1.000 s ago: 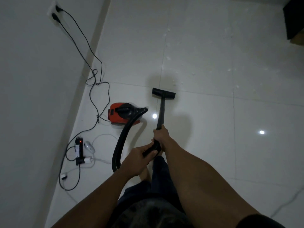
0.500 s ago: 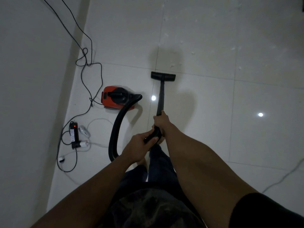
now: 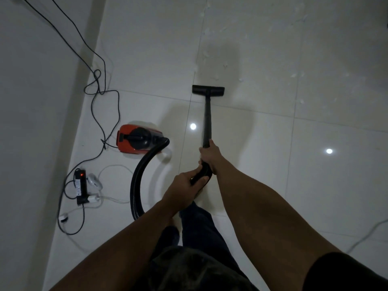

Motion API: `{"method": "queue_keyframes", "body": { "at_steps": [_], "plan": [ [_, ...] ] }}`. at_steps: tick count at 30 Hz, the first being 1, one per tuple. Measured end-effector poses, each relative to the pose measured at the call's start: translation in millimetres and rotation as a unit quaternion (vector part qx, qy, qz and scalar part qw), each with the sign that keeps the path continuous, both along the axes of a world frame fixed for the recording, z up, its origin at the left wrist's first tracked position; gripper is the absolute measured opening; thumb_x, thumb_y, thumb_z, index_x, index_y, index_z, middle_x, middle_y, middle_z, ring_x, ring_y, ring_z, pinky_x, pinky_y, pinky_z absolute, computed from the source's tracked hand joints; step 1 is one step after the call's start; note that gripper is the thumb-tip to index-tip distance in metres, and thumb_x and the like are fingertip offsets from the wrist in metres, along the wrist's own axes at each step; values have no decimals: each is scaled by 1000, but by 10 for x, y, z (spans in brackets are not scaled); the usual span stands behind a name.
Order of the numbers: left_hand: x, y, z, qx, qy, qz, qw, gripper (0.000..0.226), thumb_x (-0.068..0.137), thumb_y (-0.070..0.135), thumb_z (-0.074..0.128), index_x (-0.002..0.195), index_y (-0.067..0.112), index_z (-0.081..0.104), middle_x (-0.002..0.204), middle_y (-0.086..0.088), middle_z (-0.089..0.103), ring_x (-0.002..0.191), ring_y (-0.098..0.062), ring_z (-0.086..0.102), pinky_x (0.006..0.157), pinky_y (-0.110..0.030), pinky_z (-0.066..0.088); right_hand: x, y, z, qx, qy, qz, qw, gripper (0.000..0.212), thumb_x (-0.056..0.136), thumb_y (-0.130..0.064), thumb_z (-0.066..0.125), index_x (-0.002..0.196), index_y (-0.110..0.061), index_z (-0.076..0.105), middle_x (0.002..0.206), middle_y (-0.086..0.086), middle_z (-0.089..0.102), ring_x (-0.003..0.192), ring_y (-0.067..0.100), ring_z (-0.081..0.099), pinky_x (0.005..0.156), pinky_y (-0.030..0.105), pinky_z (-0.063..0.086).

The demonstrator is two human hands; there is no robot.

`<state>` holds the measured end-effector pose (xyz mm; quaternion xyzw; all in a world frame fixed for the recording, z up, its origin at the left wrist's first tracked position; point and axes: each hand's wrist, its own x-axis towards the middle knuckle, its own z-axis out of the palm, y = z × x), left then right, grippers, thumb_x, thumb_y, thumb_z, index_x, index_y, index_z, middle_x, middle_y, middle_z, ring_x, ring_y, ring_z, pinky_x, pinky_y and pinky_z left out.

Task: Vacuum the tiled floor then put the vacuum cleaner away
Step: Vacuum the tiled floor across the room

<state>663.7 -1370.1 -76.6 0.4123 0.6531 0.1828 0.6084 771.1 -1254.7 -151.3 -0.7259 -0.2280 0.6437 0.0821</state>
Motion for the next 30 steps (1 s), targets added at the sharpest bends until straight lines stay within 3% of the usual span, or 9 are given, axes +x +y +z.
{"method": "queue_keyframes", "body": {
  "at_steps": [3,9,13,16,18,20,22,26,30],
  "plan": [
    [105,210,-18,-5,-5,10,1000,52,94,49,59,142,28,55,85,-3,76,76,-22,72,70,-40,59,72,247,-20,22,-7,42,999,69,105,-13,49,164,-23,14,119,20,60,63,21,55,59,35,53],
    [145,624,-15,-6,19,20,1000,48,97,43,60,142,29,53,61,20,66,54,2,59,51,-17,48,70,675,-71,20,2,62,998,71,105,-13,49,164,-25,13,123,22,60,63,22,55,55,33,51],
    [125,880,2,2,51,6,999,48,98,44,57,143,28,53,64,15,67,61,0,63,65,-28,54,17,928,-95,25,8,80,996,65,104,-14,50,162,-23,20,108,17,54,72,28,58,70,42,57],
    [96,1100,6,3,57,3,998,53,98,45,57,147,27,49,76,2,70,75,-13,68,75,-28,55,-40,1142,-88,29,11,90,995,67,104,-15,51,162,-22,20,110,15,51,84,31,57,83,48,57],
    [57,1236,-28,9,53,-6,999,52,99,43,56,148,27,48,101,-8,74,105,-22,68,94,-38,54,-84,1283,-79,31,9,93,995,64,104,-16,52,162,-21,23,109,15,52,84,31,58,83,47,56],
    [-18,1398,-109,14,76,-24,997,51,100,42,55,149,29,46,142,-18,56,141,-34,42,115,-51,36,-149,1440,-86,32,7,85,996,60,104,-15,51,159,-18,27,106,17,54,81,31,57,78,45,55],
    [-85,1538,-145,16,89,-37,995,52,100,43,54,149,30,43,154,-21,41,149,-34,29,119,-52,29,-205,1584,-103,31,4,79,996,59,104,-15,51,158,-18,28,104,18,54,81,31,57,79,47,54],
    [-278,1934,-164,24,60,-36,997,45,100,39,55,142,24,54,134,-17,63,136,-36,48,113,-53,37,-356,1932,-119,24,6,29,999,68,103,-12,48,163,-28,19,98,18,57,63,25,54,69,39,52],
    [-530,2364,-116,26,42,-32,998,46,99,41,58,142,25,54,95,-8,76,82,-22,73,79,-46,60,-567,2341,-118,20,5,-3,1000,70,104,-11,48,164,-31,16,111,18,58,57,21,51,60,35,50]
  ]
}}
